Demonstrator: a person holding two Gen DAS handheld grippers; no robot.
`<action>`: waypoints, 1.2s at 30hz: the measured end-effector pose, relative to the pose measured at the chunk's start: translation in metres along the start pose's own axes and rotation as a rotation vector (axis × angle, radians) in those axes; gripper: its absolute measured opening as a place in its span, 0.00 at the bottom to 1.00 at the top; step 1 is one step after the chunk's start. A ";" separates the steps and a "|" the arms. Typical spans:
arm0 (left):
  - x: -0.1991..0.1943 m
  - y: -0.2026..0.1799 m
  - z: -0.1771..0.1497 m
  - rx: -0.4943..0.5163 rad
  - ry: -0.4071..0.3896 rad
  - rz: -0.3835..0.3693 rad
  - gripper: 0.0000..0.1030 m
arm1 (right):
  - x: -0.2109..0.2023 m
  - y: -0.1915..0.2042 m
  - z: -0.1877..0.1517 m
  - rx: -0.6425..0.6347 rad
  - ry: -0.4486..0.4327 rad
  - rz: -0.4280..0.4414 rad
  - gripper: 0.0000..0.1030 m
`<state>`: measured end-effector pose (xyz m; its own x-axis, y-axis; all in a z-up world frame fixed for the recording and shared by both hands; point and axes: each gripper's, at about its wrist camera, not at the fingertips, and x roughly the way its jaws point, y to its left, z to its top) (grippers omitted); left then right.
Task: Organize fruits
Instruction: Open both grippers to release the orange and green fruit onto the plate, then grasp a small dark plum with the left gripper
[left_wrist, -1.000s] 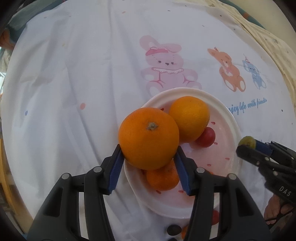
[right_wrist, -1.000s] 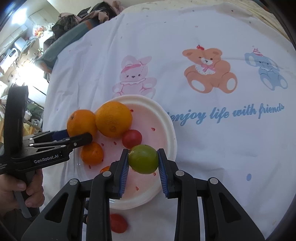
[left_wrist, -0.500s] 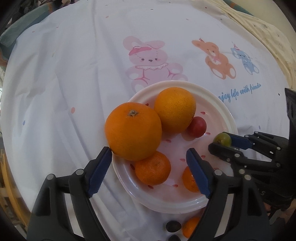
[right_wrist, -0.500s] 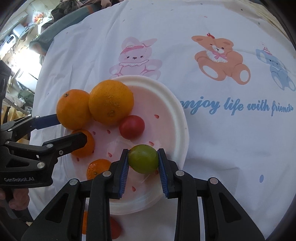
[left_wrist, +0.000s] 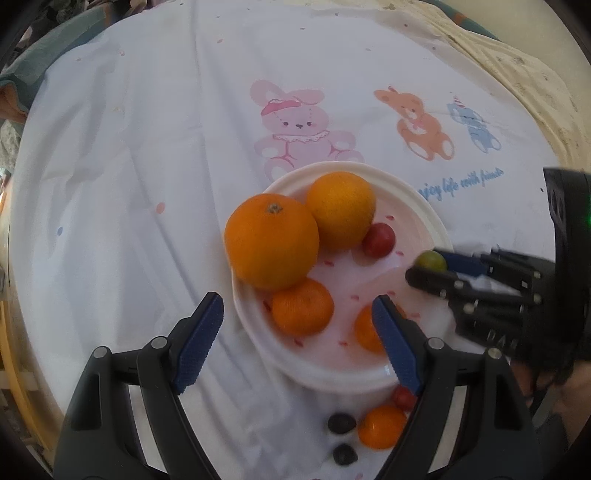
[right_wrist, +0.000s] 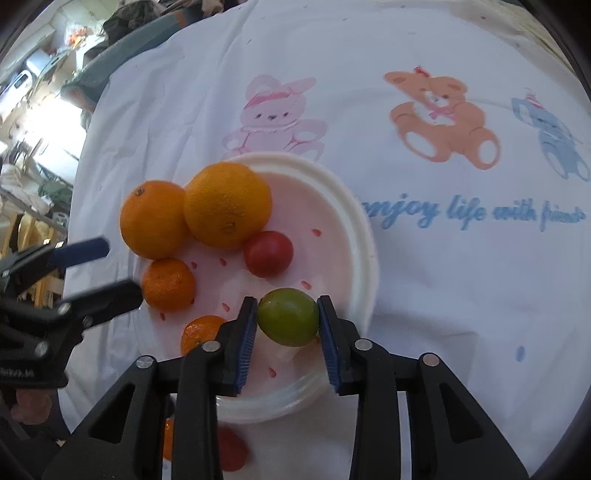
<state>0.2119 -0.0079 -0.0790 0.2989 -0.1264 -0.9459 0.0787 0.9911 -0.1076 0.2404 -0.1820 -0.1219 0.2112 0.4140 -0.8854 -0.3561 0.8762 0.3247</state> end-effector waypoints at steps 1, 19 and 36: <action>-0.005 0.000 -0.002 -0.004 -0.006 -0.002 0.78 | -0.006 0.000 -0.001 0.003 -0.013 0.007 0.58; -0.099 0.027 -0.082 -0.146 -0.113 0.034 0.78 | -0.134 -0.003 -0.054 0.114 -0.210 0.018 0.65; -0.080 -0.015 -0.140 0.012 -0.062 0.059 0.64 | -0.153 0.012 -0.119 0.201 -0.229 0.018 0.65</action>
<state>0.0533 -0.0066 -0.0447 0.3616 -0.0703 -0.9297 0.0707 0.9963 -0.0479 0.0956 -0.2645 -0.0219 0.4146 0.4543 -0.7885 -0.1791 0.8902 0.4188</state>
